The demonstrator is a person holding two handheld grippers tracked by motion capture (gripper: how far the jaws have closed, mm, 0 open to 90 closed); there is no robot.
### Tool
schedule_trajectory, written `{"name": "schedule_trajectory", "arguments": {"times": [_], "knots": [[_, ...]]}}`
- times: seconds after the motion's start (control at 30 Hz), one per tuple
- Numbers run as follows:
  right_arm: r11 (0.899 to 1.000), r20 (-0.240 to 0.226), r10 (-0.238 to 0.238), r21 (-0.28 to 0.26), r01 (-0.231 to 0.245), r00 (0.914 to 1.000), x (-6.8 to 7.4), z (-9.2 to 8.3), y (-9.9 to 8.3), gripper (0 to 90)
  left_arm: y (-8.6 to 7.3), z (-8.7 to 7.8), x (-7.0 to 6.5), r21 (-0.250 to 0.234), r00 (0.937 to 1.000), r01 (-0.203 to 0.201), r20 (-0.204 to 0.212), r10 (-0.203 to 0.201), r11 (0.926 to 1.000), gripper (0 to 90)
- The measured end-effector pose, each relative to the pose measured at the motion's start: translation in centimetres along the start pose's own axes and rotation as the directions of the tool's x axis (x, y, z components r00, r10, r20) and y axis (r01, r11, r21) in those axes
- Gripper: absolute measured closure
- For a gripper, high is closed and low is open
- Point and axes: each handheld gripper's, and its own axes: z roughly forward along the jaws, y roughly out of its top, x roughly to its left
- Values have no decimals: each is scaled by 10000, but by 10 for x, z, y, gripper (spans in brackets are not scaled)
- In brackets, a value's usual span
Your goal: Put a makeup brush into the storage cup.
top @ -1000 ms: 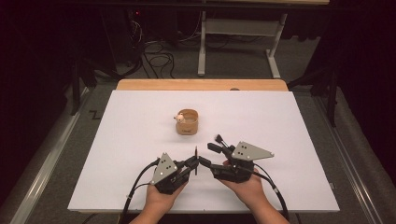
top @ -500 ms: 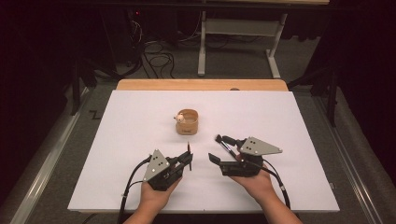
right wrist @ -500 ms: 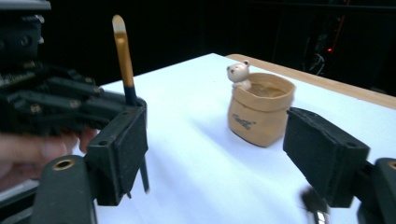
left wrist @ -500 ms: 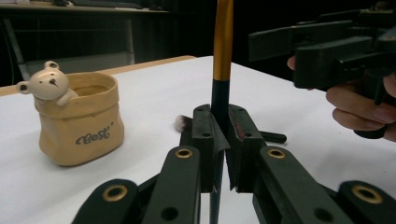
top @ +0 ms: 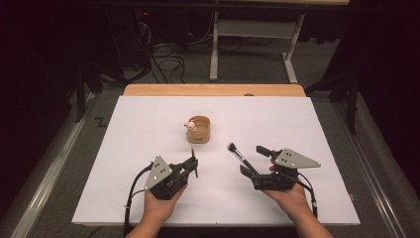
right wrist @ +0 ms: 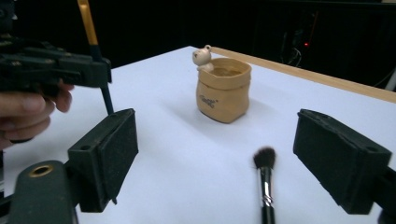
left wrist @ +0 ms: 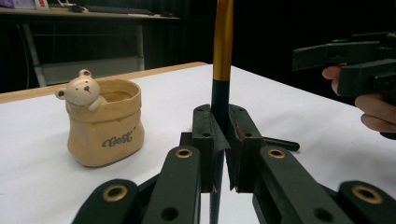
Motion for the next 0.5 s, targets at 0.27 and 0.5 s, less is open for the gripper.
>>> {"name": "schedule_trajectory", "arguments": {"times": [0.27,0.5], "knots": [[9997,95,219,76,-220,9997,-8,-12,-10,63,2,-3,5,-32,9999,-42,-159,41,10000,830],[9996,308,265,11,-265,9992,-11,-15,-20,3,4,-6,11,-121,9993,-4,-363,0,9999,831]]}}
